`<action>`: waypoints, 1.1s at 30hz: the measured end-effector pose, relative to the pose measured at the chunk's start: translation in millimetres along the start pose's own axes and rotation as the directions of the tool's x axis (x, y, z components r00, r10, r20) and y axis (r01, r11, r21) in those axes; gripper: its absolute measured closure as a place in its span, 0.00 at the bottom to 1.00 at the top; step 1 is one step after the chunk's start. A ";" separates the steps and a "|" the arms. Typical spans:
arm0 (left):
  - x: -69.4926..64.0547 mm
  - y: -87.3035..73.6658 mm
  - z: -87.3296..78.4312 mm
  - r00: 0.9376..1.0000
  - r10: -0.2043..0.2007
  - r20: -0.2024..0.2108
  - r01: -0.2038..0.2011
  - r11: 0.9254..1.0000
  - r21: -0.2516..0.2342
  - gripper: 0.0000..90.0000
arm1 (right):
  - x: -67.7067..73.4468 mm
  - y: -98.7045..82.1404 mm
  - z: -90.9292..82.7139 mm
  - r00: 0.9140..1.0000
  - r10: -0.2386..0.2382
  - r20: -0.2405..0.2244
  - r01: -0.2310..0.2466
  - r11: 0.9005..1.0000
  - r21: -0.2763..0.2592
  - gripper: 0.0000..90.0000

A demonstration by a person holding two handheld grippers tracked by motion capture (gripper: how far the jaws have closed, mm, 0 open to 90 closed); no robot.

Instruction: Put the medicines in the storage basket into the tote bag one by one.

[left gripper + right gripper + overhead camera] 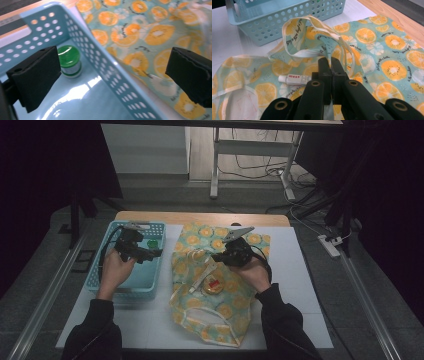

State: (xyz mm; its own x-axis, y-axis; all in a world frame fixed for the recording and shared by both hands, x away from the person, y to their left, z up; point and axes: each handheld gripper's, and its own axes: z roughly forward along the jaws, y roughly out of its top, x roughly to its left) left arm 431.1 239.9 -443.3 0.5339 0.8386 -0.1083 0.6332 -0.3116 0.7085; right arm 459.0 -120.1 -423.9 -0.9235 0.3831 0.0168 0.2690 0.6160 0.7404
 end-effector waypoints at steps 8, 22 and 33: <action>22.5 0.7 5.3 0.997 -0.051 -0.052 0.052 0.999 0.003 0.00 | -1.1 -0.8 0.6 1.000 0.003 -0.002 -0.003 1.000 -0.001 1.00; 41.3 0.2 38.6 0.991 -0.033 -0.126 0.048 0.992 0.114 0.00 | -1.4 -0.9 0.7 1.000 0.003 -0.004 -0.003 1.000 -0.002 1.00; 43.6 5.0 60.3 0.990 0.008 -0.139 0.019 0.981 0.195 0.07 | 0.1 0.0 -0.2 1.000 0.000 -0.005 0.000 1.000 -0.004 0.99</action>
State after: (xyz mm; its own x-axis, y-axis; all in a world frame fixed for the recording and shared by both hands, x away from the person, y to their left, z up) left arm 491.4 248.0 -486.5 0.4559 0.8900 -0.0046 0.7404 -0.3763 0.5569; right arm 458.8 -120.2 -423.8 -0.9249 0.3796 0.0197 0.2675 0.6132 0.7432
